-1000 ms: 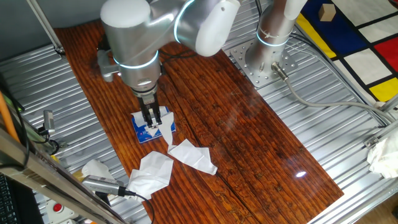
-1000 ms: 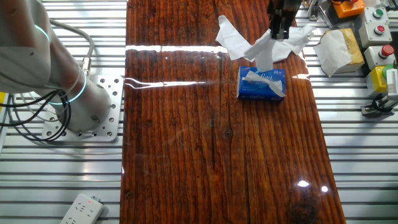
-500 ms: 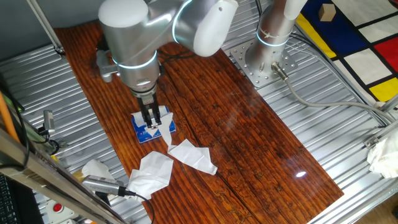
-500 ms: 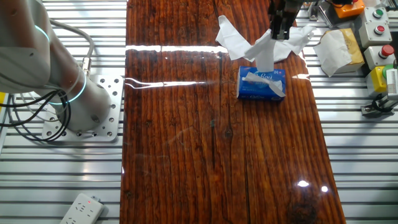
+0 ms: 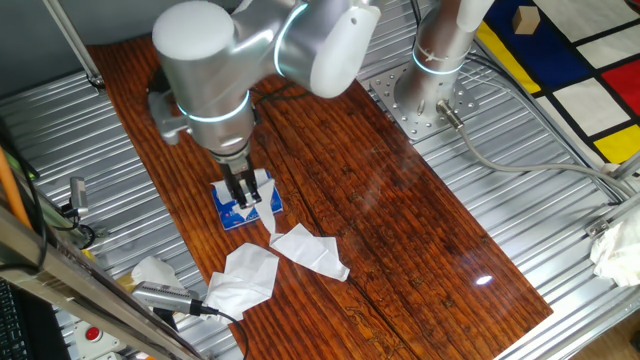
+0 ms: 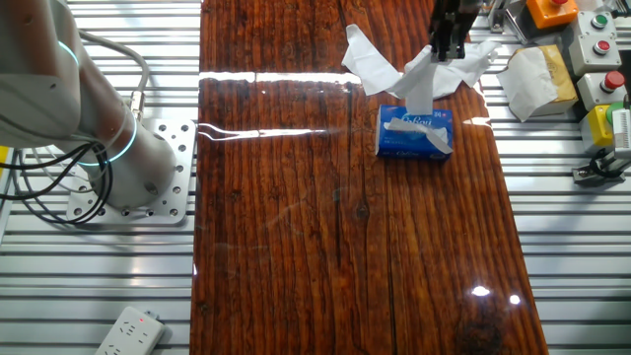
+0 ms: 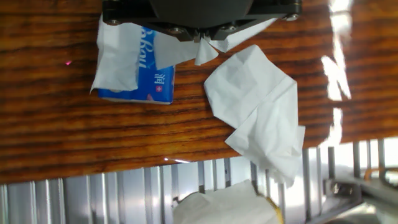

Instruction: Pull out a napkin

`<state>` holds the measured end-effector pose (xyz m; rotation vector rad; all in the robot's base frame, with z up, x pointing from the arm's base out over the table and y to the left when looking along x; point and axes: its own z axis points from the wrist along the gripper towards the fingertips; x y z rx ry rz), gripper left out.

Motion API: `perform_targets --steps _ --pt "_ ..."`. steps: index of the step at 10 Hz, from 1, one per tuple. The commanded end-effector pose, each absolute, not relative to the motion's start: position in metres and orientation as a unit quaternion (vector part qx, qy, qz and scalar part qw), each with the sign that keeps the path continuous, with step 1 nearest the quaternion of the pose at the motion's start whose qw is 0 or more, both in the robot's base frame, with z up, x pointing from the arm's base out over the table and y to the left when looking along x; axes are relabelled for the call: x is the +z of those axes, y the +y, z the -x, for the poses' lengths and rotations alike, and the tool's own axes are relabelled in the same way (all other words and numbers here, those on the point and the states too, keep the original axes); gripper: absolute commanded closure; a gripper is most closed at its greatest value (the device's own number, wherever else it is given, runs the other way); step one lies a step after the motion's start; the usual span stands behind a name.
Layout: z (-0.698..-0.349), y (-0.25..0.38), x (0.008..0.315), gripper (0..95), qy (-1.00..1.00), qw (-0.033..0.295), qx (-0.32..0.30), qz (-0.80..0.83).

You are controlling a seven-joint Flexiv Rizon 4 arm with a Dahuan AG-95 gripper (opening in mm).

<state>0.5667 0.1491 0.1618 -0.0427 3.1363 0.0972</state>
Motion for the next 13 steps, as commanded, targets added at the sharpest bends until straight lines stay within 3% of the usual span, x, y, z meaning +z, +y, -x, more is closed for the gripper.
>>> perform_targets --steps 1,13 --pt "-0.5666 0.1488 0.1618 95.0 0.999 0.005 0.026 0.029" --pt "-0.5669 0.1483 0.1620 95.0 0.999 -0.006 -0.003 0.045"
